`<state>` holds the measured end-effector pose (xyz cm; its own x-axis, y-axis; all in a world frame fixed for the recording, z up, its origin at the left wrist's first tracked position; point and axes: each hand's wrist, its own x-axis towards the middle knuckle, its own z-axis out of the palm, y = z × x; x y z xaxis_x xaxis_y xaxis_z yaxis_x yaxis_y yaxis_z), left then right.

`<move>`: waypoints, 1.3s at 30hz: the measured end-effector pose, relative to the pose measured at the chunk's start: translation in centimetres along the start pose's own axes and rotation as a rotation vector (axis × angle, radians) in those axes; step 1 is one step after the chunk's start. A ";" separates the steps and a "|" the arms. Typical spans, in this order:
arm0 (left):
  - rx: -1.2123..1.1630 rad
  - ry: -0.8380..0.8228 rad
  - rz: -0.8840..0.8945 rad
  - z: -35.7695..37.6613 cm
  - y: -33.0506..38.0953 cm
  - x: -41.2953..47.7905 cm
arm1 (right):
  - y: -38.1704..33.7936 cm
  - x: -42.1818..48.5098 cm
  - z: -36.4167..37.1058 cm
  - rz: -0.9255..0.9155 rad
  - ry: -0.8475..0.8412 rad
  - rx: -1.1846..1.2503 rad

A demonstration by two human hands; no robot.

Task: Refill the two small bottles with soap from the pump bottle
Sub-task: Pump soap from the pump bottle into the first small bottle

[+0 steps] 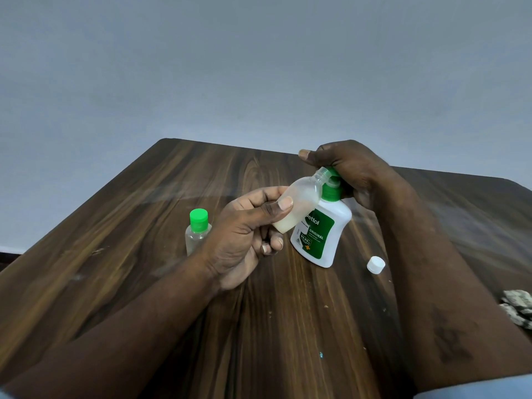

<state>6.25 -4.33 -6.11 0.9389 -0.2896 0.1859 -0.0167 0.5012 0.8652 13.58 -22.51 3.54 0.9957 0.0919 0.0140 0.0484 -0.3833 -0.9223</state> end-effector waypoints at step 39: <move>-0.003 -0.006 0.000 -0.1 -0.1 0.2 | 0.0 -0.1 0.1 0.000 0.004 0.055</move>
<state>6.44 -4.36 -6.21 0.9369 -0.2945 0.1884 -0.0154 0.5036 0.8638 13.52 -22.45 3.53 0.9960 0.0882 0.0154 0.0440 -0.3318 -0.9423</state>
